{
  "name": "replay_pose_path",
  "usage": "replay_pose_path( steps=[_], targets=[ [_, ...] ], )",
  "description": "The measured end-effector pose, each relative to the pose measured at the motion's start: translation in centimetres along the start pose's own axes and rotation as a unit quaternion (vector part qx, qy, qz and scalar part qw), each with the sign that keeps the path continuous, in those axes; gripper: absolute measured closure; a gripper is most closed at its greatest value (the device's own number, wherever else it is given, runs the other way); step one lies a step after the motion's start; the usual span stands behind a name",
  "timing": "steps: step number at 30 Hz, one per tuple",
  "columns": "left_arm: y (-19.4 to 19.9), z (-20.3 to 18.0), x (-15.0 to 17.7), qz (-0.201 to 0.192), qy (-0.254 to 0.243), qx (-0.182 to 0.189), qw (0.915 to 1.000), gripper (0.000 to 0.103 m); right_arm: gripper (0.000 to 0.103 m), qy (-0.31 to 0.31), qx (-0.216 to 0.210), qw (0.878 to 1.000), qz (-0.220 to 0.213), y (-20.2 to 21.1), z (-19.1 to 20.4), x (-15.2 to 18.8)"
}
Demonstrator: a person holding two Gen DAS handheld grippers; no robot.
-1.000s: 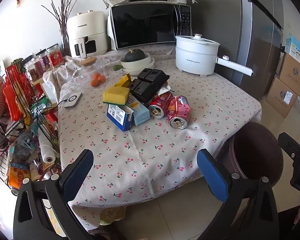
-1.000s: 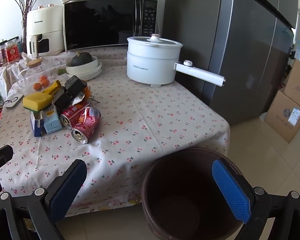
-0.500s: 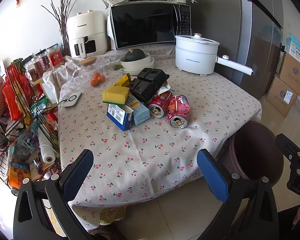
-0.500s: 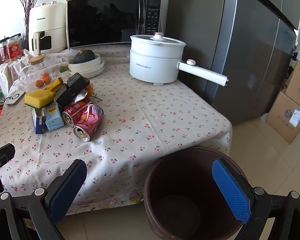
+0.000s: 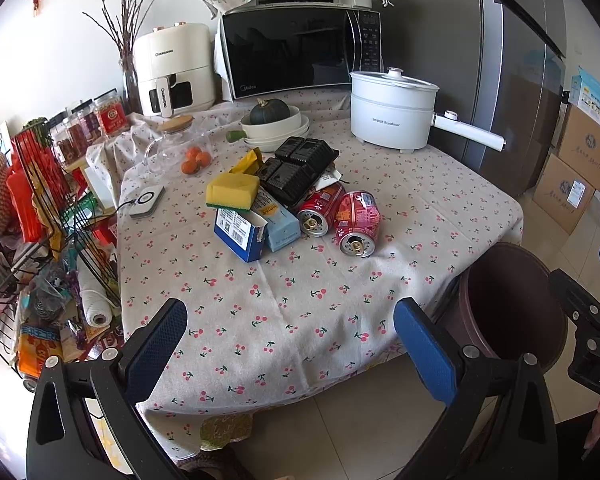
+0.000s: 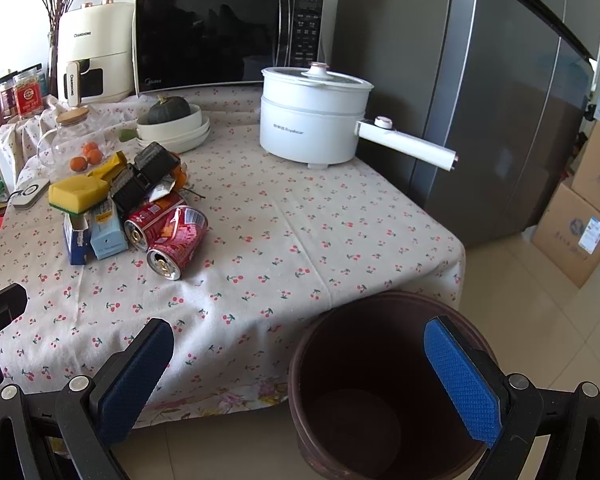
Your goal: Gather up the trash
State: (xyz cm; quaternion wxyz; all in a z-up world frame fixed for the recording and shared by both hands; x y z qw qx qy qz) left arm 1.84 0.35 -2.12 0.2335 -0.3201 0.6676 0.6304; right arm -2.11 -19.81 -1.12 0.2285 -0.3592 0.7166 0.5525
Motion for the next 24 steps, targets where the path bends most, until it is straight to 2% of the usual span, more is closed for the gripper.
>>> replay_pose_path(
  steps=[24],
  targets=[
    [0.03,0.08,0.01,0.000,0.000,0.001,1.0000,0.000,0.000,0.001,0.001,1.000,0.001,-0.11,0.00,0.11]
  ],
)
Point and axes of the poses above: each gripper's, at about its wrist camera, not at the fingertips, and y roughly against the way its jaws point, z to its left, x to its underside, the point moved 3 cm from there along -y, roughly the way its jaws point, and after that the axes turned 14 degrees about y, right-handed, at the moved point
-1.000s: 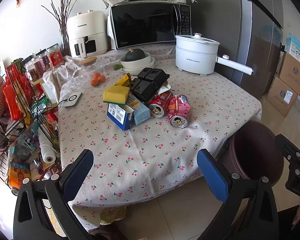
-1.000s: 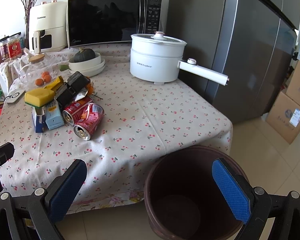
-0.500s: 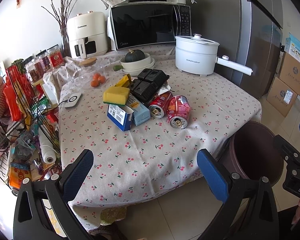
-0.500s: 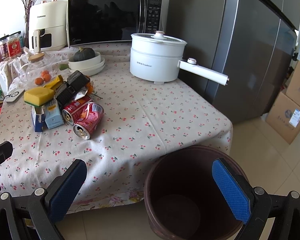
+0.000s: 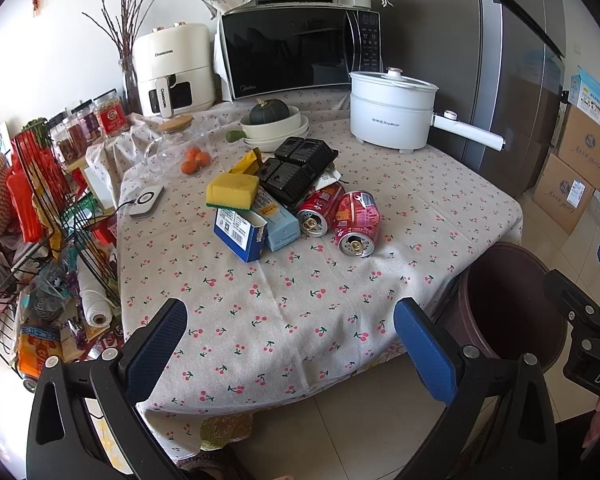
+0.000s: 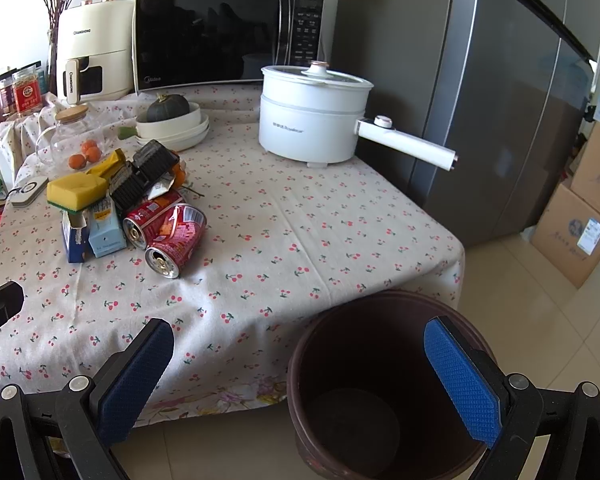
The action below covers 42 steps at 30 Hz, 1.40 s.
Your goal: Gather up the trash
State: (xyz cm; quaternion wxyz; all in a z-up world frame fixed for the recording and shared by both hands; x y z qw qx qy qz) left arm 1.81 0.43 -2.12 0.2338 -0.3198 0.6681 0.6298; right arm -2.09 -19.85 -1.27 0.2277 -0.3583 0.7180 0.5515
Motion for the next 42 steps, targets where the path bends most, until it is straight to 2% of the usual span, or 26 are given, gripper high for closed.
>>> replay_pose_path(
  steps=[29,35,42],
  targets=[
    [-0.5,0.8,-0.5,0.005,0.008,-0.007,0.9999,0.000,0.000,0.001,0.006,1.000,0.000,-0.1,-0.6,-0.2],
    [-1.3,1.3,-2.0,0.026,0.005,-0.005,0.9996,0.000,0.000,0.002,0.001,1.000,0.013,-0.3,-1.3,-1.3],
    [-3.8,3.2,-5.8,0.059,0.025,0.007,0.9979,0.000,0.000,0.000,-0.038,0.999,0.031,-1.4,-2.7,-4.5]
  ],
)
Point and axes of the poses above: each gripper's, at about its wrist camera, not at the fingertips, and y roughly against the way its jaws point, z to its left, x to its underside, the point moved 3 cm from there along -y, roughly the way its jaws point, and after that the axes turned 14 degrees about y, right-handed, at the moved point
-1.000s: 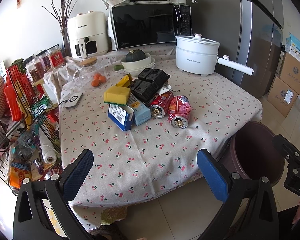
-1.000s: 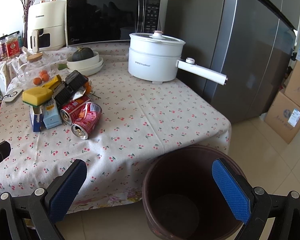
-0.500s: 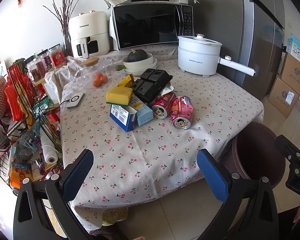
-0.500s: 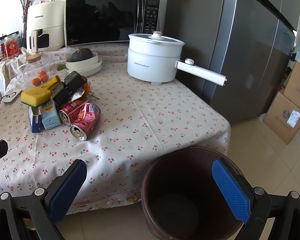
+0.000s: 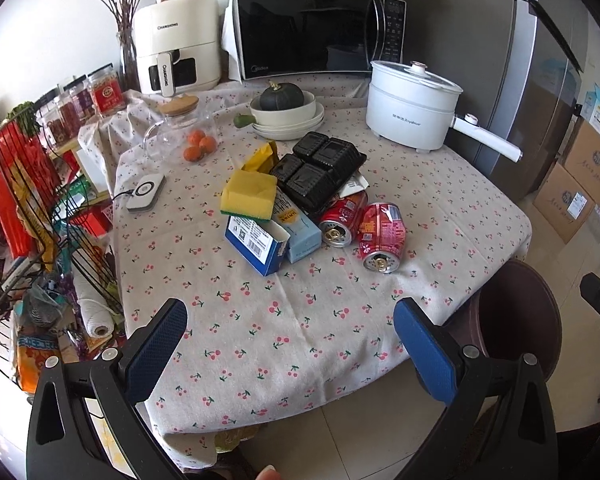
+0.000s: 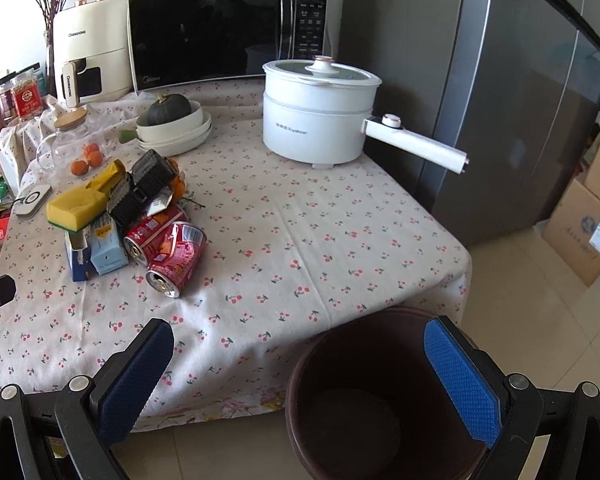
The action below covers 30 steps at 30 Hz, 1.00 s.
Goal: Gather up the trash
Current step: 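Reach the left tool to the yellow sponge and close on it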
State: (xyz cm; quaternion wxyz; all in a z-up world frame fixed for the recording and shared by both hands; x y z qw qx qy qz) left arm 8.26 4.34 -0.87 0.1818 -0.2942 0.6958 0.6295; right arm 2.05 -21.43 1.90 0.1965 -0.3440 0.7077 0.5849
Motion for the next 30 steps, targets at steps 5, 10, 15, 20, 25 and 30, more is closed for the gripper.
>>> replay_pose_path(
  steps=[5,10,15,20,25,30],
  targets=[
    [-4.8,1.1,-3.2,0.049,0.005,-0.021,0.9985,0.005,0.000,-0.003,-0.035,0.999,0.014,-2.3,-0.6,-2.5],
    [-8.5,2.1,-5.0,0.044,0.031,-0.016,0.9984,0.006,0.000,-0.024,-0.052,0.997,0.049,-7.0,-1.1,-1.7],
    [-12.7,2.4,-7.6,0.054,0.043,-0.022,0.9974,0.006,0.000,-0.027,-0.070,0.992,0.104,-10.6,-1.2,-0.9],
    [-16.5,2.8,-10.0,0.064,0.057,-0.040,0.9955,0.006,0.000,-0.027,-0.052,0.994,0.092,-11.4,-1.6,-2.5],
    [-19.2,1.9,-10.2,0.070,0.013,-0.067,0.9952,0.006,0.000,-0.031,-0.068,0.992,0.098,-13.0,-0.7,-3.5],
    [-20.1,2.1,-9.5,0.084,0.003,-0.080,0.9933,0.033,0.000,-0.026,-0.071,0.991,0.108,-14.4,0.3,-3.7]
  ],
)
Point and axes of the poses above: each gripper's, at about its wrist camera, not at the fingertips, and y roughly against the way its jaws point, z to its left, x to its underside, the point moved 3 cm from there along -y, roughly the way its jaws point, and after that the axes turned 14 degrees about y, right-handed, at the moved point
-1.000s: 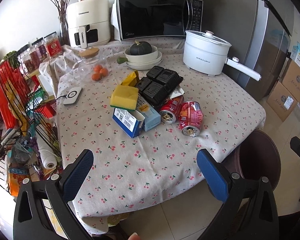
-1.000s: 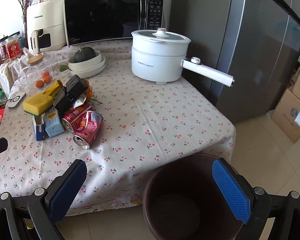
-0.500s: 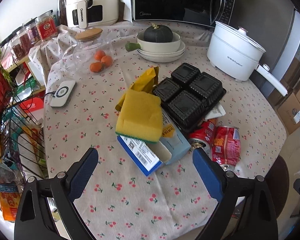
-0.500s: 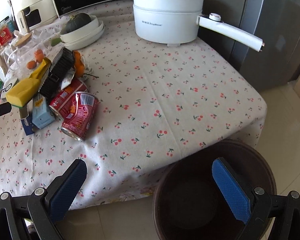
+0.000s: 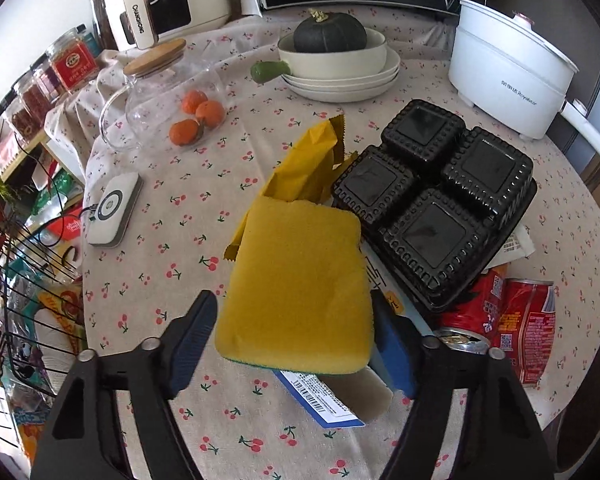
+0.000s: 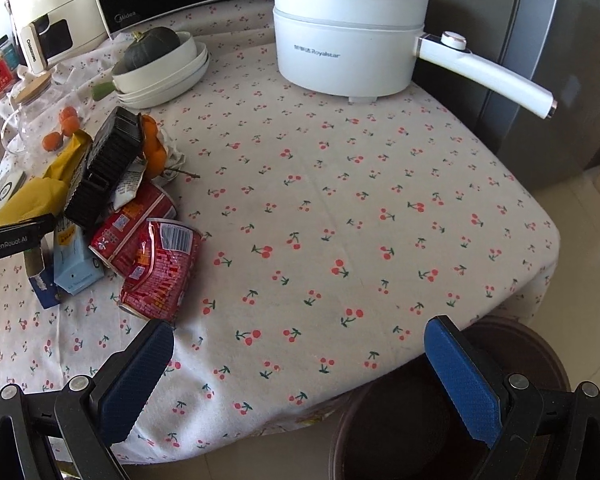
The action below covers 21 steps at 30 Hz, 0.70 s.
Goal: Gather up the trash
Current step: 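Reach the left tool to the yellow sponge and close on it, then grasp the empty white carton with the right tool while the left tool holds the sponge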
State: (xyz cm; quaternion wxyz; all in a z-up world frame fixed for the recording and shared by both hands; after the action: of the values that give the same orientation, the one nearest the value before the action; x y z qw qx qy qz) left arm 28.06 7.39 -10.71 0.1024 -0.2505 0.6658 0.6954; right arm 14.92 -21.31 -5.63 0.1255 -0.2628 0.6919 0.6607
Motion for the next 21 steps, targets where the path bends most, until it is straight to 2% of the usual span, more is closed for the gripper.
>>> replay_pose_path(
  steps=[1,6,12,17,21],
  targets=[
    [0.0,0.2,0.0,0.004,0.007,0.006,1.0000,0.038,0.000,0.000,-0.001,1.000,0.002,-0.3,0.2,-0.1],
    [1.3,1.5,0.3,-0.001,0.049,0.034,0.9982,0.039,0.000,-0.003,-0.009,1.000,0.010,-1.6,1.2,-0.6],
    [3.9,2.8,0.9,-0.023,0.038,0.046,0.9980,0.040,0.000,0.007,-0.012,1.000,0.024,-3.6,3.3,-1.1],
    [6.1,5.1,1.5,-0.028,0.044,0.058,0.9969,0.040,0.000,0.010,-0.039,0.999,0.024,-4.6,6.1,-2.1],
    [7.1,7.4,2.5,-0.034,0.042,0.047,0.9974,0.040,0.000,0.023,-0.070,0.997,0.016,-5.0,9.6,-3.1]
  ],
)
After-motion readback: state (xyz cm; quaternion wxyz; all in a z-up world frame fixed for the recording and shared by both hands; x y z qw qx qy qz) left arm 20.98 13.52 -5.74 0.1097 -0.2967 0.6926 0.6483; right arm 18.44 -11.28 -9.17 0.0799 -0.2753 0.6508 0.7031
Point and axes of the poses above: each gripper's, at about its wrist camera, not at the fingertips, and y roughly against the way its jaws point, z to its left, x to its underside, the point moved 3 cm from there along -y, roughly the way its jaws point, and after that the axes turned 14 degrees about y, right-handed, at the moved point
